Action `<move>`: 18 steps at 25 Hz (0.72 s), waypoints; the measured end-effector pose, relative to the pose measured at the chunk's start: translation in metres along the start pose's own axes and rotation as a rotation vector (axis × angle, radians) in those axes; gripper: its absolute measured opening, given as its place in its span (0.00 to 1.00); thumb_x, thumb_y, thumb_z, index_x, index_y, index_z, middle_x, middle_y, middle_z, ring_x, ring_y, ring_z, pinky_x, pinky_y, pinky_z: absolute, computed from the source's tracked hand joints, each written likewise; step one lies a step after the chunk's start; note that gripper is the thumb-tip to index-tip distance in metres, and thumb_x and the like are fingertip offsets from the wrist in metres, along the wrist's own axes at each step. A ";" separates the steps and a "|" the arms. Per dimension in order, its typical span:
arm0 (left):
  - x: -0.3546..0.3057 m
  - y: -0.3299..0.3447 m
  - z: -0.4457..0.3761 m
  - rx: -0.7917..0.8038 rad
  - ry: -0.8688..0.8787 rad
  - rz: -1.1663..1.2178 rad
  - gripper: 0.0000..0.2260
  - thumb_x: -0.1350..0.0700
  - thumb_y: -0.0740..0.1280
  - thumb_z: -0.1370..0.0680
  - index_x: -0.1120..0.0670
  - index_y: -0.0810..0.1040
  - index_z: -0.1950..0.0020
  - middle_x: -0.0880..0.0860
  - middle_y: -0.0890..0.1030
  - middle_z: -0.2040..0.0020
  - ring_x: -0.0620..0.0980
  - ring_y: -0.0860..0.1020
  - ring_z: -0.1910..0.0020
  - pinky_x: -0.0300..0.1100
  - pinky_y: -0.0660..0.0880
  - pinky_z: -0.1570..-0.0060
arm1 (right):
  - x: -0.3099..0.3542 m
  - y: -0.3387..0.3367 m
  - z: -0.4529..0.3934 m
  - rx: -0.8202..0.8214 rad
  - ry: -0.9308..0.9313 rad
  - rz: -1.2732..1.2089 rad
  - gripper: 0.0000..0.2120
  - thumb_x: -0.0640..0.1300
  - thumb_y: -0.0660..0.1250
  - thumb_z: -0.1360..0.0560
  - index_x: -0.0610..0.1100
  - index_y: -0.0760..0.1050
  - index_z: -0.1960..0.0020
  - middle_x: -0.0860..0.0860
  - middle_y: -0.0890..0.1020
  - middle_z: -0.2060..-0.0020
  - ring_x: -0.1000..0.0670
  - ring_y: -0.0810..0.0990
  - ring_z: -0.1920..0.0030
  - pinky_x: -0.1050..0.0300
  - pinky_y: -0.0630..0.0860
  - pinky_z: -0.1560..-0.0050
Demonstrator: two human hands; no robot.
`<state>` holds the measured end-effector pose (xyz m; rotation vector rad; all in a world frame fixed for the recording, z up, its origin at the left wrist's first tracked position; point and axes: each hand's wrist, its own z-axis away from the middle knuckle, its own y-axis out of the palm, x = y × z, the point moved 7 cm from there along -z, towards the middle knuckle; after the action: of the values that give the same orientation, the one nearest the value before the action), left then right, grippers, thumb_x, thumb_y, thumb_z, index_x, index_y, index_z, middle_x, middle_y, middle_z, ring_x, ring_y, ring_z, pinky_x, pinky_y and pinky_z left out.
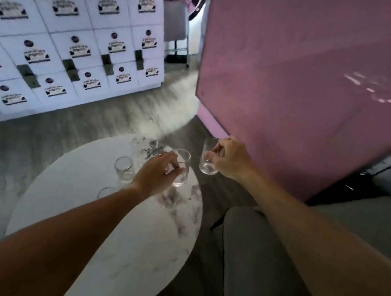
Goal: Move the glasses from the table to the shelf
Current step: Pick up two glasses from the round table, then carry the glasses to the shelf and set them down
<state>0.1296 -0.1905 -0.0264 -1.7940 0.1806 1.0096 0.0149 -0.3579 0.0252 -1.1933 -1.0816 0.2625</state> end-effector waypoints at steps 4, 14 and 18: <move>-0.136 0.015 -0.040 0.033 0.219 -0.006 0.07 0.51 0.68 0.21 0.52 0.77 0.46 0.52 0.83 0.48 0.48 0.80 0.56 0.33 0.70 0.61 | -0.045 -0.136 0.056 -0.224 0.130 0.025 0.11 0.47 0.72 0.27 0.38 0.81 0.59 0.41 0.83 0.57 0.43 0.79 0.59 0.55 0.72 0.58; -0.488 0.130 0.057 0.274 0.753 0.279 0.08 0.56 0.71 0.23 0.54 0.72 0.56 0.49 0.79 0.63 0.43 0.79 0.65 0.37 0.70 0.66 | -0.150 -0.370 0.396 -0.660 0.440 0.127 0.06 0.49 0.72 0.26 0.49 0.78 0.59 0.49 0.80 0.57 0.51 0.79 0.57 0.59 0.74 0.58; -0.589 0.181 0.136 0.402 0.926 0.281 0.11 0.46 0.70 0.23 0.49 0.70 0.55 0.51 0.81 0.59 0.52 0.80 0.59 0.46 0.76 0.59 | -0.161 -0.416 0.536 -0.776 0.587 0.166 0.08 0.51 0.73 0.27 0.49 0.78 0.60 0.48 0.79 0.53 0.48 0.78 0.53 0.55 0.74 0.53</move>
<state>-0.4181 -0.3493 0.2438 -1.7503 1.1427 0.2127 -0.6350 -0.3048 0.2719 -1.8985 -0.5563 -0.4106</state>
